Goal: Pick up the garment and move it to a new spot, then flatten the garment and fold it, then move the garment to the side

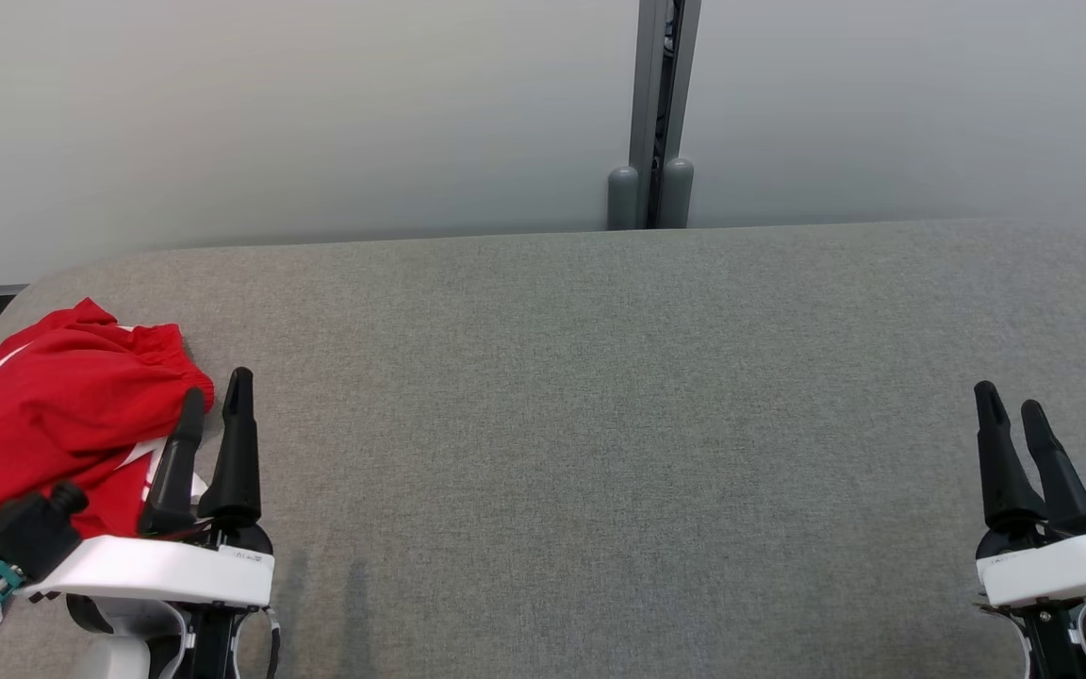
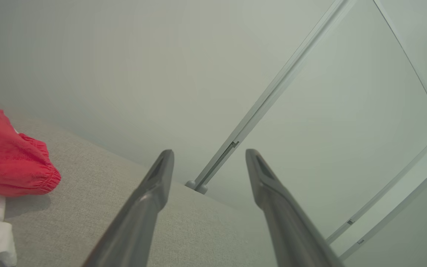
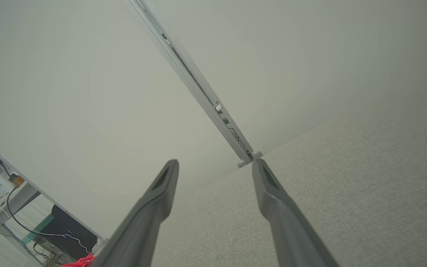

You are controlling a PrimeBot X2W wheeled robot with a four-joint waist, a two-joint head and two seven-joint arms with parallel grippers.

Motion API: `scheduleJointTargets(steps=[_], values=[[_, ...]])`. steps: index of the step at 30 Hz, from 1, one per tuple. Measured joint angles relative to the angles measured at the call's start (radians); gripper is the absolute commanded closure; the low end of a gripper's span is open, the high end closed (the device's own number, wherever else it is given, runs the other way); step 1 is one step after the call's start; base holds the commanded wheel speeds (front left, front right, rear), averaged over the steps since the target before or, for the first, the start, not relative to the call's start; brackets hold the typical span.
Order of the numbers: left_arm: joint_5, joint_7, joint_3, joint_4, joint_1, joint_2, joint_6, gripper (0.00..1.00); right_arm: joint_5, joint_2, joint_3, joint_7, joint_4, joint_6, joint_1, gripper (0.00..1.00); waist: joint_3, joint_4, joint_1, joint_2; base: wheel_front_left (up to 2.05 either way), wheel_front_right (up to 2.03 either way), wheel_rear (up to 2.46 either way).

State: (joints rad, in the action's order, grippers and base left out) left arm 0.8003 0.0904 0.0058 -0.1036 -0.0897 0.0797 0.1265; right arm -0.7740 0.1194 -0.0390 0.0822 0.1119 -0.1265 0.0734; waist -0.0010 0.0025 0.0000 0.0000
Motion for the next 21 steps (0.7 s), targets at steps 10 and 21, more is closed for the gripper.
scheduleJointTargets(steps=[10,21], values=[[-0.148,0.03,-0.027,-0.069,0.001,0.015,0.0,0.0,0.157,0.009,0.01,0.03,0.032,0.0,0.004,0.0,-0.005,-0.002,0.0,0.0,0.0,0.0,0.0],[-0.276,0.058,-0.049,-0.141,-0.007,0.037,-0.005,0.0,0.304,0.008,0.016,0.06,0.08,0.0,0.021,0.0,-0.004,-0.002,0.0,0.0,0.0,0.0,0.0]])
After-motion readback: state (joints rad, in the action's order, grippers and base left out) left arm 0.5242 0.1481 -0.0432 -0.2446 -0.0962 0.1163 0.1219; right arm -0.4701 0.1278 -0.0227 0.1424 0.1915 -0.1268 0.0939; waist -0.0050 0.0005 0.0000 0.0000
